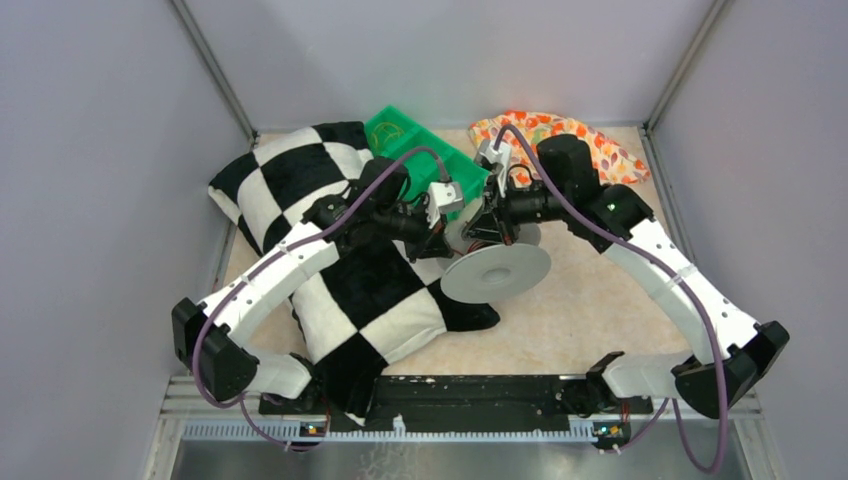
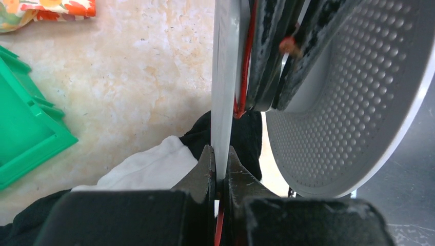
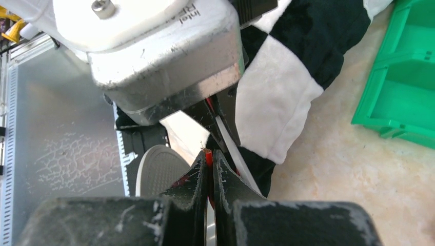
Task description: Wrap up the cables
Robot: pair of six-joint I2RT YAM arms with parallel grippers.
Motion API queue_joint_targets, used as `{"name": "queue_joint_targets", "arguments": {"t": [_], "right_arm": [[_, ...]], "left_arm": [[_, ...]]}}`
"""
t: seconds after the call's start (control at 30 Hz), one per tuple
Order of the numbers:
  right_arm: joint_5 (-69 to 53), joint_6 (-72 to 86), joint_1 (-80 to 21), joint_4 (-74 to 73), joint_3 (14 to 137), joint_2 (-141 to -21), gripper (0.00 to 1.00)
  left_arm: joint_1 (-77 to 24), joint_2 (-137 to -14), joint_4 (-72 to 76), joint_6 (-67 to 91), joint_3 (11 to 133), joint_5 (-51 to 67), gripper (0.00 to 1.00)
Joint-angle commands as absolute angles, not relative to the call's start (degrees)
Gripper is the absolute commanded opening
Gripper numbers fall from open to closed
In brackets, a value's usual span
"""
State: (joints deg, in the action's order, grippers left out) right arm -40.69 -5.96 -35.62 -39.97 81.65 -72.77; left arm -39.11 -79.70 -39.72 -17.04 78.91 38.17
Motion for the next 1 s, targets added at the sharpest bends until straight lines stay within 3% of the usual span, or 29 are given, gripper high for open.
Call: {"name": "queue_joint_targets", "arguments": {"t": [0.0, 0.53, 0.97], "right_arm": [[-41.5, -5.27, -36.53, -38.86, 80.44, -69.72, 0.0], [-43.16, -5.98, -36.54, -38.53, 80.38, -70.65, 0.0], [-37.71, -8.12, -36.57, -41.37, 84.1, -72.86, 0.0]], "left_arm": [[-38.69, -74.27, -24.54, -16.08, 74.16, 40.86, 0.0], [-38.69, -73.47, -12.26, -17.18, 68.47, 43.05, 0.0], [-38.72, -73.39, 10.83, -10.71, 60.58, 36.71, 0.0]]}}
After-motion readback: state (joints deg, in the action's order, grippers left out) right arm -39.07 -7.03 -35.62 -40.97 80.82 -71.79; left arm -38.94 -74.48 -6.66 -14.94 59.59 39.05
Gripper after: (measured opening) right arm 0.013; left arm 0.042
